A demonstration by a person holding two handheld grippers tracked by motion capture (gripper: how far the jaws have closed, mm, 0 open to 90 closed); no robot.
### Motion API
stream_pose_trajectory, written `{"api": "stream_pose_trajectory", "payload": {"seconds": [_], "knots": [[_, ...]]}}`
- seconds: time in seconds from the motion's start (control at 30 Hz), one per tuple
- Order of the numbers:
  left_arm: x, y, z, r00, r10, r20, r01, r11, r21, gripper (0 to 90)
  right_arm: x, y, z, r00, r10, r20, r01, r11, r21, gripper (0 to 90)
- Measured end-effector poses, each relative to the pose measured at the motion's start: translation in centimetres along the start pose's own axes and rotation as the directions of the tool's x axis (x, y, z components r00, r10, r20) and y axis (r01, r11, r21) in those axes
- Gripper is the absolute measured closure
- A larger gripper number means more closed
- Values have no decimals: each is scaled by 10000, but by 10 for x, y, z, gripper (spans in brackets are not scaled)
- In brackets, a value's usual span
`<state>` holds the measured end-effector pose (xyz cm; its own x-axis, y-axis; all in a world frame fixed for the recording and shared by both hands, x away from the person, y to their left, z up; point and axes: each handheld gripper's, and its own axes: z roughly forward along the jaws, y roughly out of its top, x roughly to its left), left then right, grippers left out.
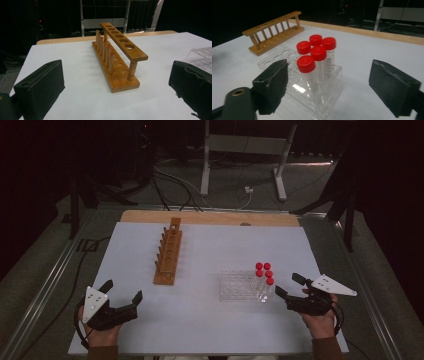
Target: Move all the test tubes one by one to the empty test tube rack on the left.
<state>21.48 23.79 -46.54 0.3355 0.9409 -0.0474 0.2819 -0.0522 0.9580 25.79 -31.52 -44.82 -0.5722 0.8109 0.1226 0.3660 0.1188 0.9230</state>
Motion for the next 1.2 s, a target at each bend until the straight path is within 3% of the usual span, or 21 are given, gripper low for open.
{"api": "stream_pose_trajectory", "payload": {"seconds": [0.33, 0.4, 0.47, 0.87, 0.97, 1.2], "knots": [[0, -1, 2, 10000, 58, -10, -58, 10000, 61, 9, 13, -1, 12, 9976, -671, -155, 677, 9968, 418, 400], [0, -1, 2, 10000, 72, -11, -72, 10000, 69, 10, 15, -1, 16, 9964, -836, -145, 842, 9951, 526, 521], [0, -1, 3, 10000, 56, 4, -56, 10000, 65, 9, 16, -2, 19, 9961, -863, -203, 874, 9942, 625, 573], [-4, 0, 4, 9999, 110, 29, -110, 9999, 81, 9, 22, -8, 37, 9934, -1146, -104, 1151, 9864, 1178, 694], [-4, 0, 4, 9999, 154, 34, -155, 9998, 130, 9, 23, -8, 38, 9927, -1205, 30, 1195, 9869, 1088, 736], [-7, 0, 5, 9999, 144, 42, -144, 9997, 181, 9, 22, -6, 37, 9934, -1144, 56, 1132, 9880, 1053, 742]]}}
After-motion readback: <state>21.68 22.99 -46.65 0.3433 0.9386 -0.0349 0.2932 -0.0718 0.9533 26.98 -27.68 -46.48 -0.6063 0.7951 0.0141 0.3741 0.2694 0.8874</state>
